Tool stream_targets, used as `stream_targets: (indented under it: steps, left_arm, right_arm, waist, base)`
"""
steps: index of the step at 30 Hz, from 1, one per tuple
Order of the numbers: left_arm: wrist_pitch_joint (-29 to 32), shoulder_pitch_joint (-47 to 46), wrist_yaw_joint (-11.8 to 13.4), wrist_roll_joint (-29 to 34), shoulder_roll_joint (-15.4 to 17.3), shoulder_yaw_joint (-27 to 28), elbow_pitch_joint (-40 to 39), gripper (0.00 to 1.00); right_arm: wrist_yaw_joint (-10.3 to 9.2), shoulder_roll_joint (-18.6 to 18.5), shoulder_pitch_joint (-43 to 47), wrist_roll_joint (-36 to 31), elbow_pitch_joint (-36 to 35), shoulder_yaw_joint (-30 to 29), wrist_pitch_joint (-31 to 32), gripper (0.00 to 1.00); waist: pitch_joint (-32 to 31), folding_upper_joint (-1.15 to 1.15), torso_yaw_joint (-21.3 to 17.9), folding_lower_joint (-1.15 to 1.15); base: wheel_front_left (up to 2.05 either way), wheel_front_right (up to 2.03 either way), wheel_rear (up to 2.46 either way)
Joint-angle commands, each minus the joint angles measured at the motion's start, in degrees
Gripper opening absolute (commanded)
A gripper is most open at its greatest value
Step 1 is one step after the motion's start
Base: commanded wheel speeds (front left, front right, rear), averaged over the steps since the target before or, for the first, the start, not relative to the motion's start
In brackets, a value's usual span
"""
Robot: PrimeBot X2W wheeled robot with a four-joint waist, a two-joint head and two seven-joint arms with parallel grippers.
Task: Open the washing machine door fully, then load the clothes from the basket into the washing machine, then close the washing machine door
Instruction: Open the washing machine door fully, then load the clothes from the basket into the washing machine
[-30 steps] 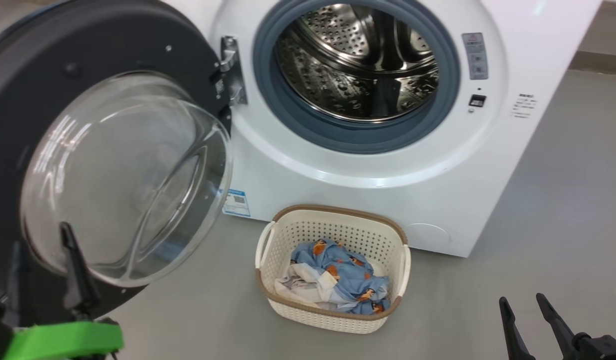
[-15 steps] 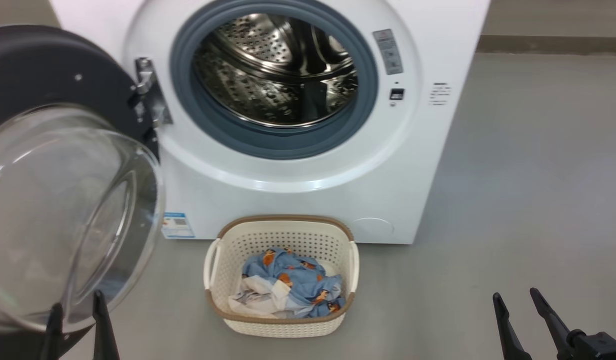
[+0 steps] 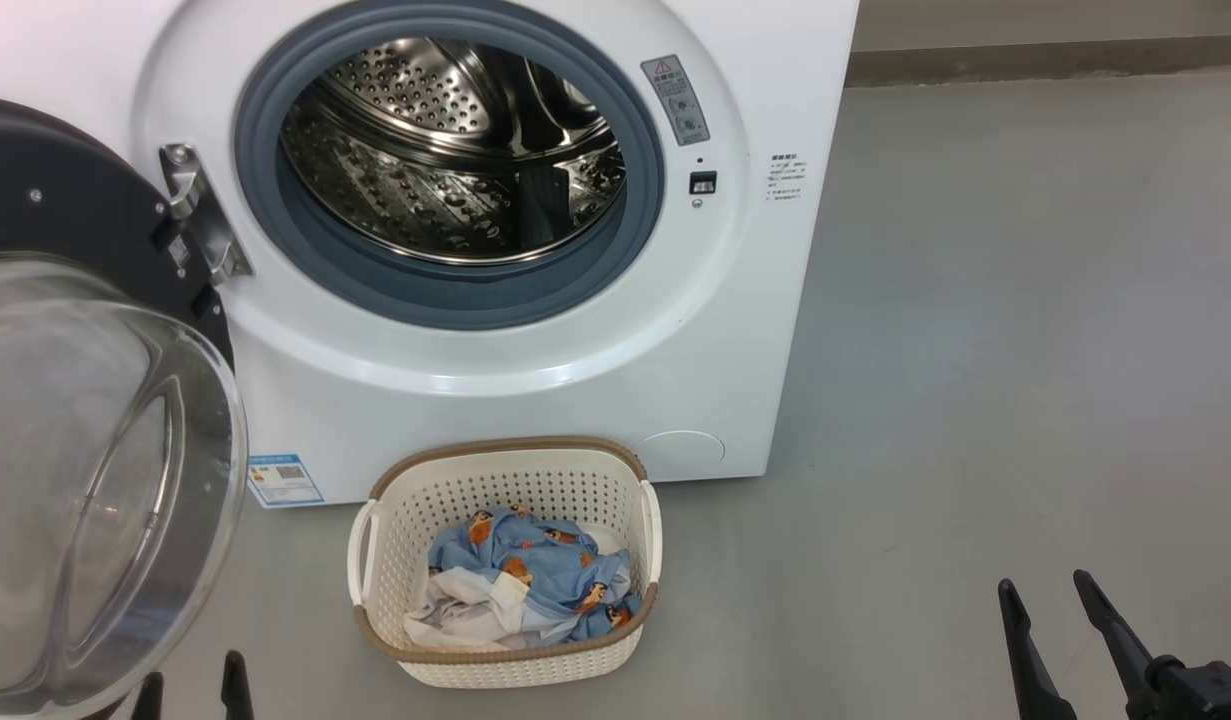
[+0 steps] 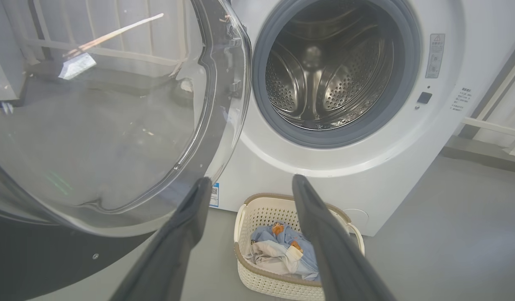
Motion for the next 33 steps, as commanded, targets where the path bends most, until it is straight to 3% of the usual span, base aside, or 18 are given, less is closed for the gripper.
stream_targets:
  steps: [1,14,33]
  left_arm:
    - [-0.7,-0.6,-0.3,0.6,0.3,2.0,-0.8,1.00]
    - [-0.8,-0.2,-2.5,2.7,-1.5,3.2,0.2,1.00]
    - [-0.8,-0.1,-3.6,4.3,-2.9,4.0,1.1,1.00]
  right_arm:
    - [0.09,-0.5,-2.1,-0.7,-1.7,1.2,-0.7,1.00]
    - [0.09,-0.5,-1.9,-0.8,-2.2,0.7,-0.7,1.00]
    - [0.09,-0.3,-1.9,-0.6,-0.4,0.5,-0.7,1.00]
  waist:
    - [0.0,0.00,0.1,0.00]
    - [0.0,0.00,1.2,0.00]
    - [-0.3,0.00,2.7,0.00]
  base:
    - [0.00,0.00,0.00]
    - [0.00,0.00,0.00]
    - [0.00,0.00,0.00]
